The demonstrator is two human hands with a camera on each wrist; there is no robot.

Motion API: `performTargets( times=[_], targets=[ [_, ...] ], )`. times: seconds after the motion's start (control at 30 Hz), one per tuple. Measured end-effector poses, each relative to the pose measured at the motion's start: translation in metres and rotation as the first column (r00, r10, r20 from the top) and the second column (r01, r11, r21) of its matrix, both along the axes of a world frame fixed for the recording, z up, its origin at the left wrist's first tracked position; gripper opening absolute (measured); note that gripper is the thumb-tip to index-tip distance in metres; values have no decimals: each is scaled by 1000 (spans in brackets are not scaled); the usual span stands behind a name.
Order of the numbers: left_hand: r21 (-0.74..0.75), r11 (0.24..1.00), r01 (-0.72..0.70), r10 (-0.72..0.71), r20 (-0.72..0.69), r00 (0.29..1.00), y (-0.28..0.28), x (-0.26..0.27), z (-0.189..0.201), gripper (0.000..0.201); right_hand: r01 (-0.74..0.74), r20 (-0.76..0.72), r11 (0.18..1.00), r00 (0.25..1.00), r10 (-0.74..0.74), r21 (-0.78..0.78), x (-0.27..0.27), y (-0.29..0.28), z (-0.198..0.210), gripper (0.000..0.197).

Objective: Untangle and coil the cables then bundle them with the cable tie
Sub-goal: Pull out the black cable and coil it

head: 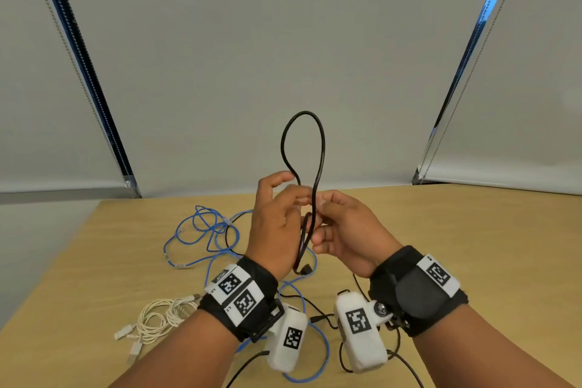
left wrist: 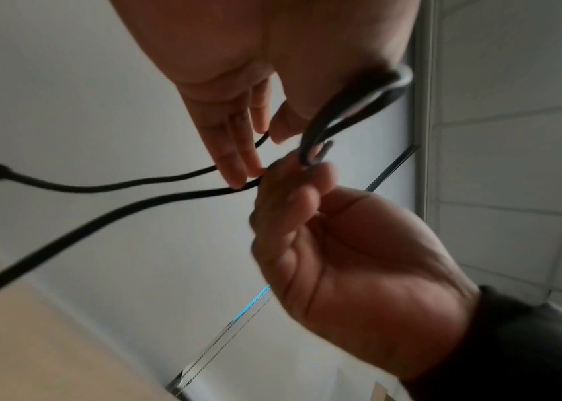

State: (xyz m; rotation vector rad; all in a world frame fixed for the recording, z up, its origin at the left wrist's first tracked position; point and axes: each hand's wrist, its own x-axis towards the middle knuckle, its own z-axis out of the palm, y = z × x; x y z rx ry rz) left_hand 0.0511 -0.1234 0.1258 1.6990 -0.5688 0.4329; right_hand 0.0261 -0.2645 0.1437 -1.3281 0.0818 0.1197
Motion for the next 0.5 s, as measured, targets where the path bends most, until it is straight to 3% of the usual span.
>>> performTargets(
  times=[0.13,0.23,0.3,0.4,0.5],
  targets=[
    [138,988,66,-66,-7,998,11,2,-9,45,-1,-22,962,1000,8,272,-2,-4,2,31],
    [156,984,86,-90,18,996,17,7,-14,36,-57,-1,954,998,60,294,-4,-9,-1,45],
    [165,986,34,-31,-21,999,20,13,-17,27,-79,31,971,997,74,227,-5,-13,-3,49],
    [191,979,-75,85,-47,995,31,23,-19,16,39,30,997,999,-41,65,-3,-29,1,38],
    [150,978,-144,148,-13,989,45,33,-16,10,179,52,919,984,-172,-352,-3,-49,7,19]
  ],
)
